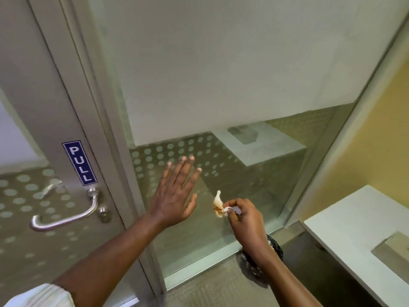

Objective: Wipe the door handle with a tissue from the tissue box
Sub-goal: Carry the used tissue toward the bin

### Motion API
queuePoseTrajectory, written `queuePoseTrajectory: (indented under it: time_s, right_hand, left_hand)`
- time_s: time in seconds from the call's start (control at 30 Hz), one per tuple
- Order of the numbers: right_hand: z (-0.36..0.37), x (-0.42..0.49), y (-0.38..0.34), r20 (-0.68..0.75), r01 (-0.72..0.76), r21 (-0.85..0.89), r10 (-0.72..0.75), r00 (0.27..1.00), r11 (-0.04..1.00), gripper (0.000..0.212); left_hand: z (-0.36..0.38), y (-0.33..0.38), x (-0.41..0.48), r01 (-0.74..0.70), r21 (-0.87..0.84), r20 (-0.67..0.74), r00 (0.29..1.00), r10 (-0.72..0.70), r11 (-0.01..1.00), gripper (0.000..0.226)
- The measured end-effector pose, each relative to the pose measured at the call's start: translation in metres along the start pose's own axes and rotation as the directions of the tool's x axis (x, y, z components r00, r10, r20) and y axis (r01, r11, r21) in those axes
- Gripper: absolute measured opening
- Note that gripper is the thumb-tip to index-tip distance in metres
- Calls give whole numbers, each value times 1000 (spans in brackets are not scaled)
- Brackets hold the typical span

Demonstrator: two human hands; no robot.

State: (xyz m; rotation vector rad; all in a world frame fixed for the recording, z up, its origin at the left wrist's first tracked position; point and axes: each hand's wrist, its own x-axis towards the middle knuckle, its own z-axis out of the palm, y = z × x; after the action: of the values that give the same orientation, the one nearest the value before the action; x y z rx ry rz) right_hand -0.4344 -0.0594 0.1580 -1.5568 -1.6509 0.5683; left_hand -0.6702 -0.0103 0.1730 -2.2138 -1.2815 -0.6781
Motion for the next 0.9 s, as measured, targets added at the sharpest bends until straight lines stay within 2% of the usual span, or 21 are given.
queuePoseTrajectory:
  time_s: [0.3,0.6,0.9]
  right_hand:
    - [-67,28,72,-151,-46,-89,32,988,995,16]
    - [-94,80,129,-225,-123,-216,73,972,969,15]
    - [-102,141,209,-315,-255,-366,139,939,895,12]
  left_hand:
    - [66,85,57,-87,-129,81,992,98,988,74]
    - [133,132,115,-118,-244,205,964,171,962,73]
    - [253,159,164,-144,-379,257,933,253,914,75]
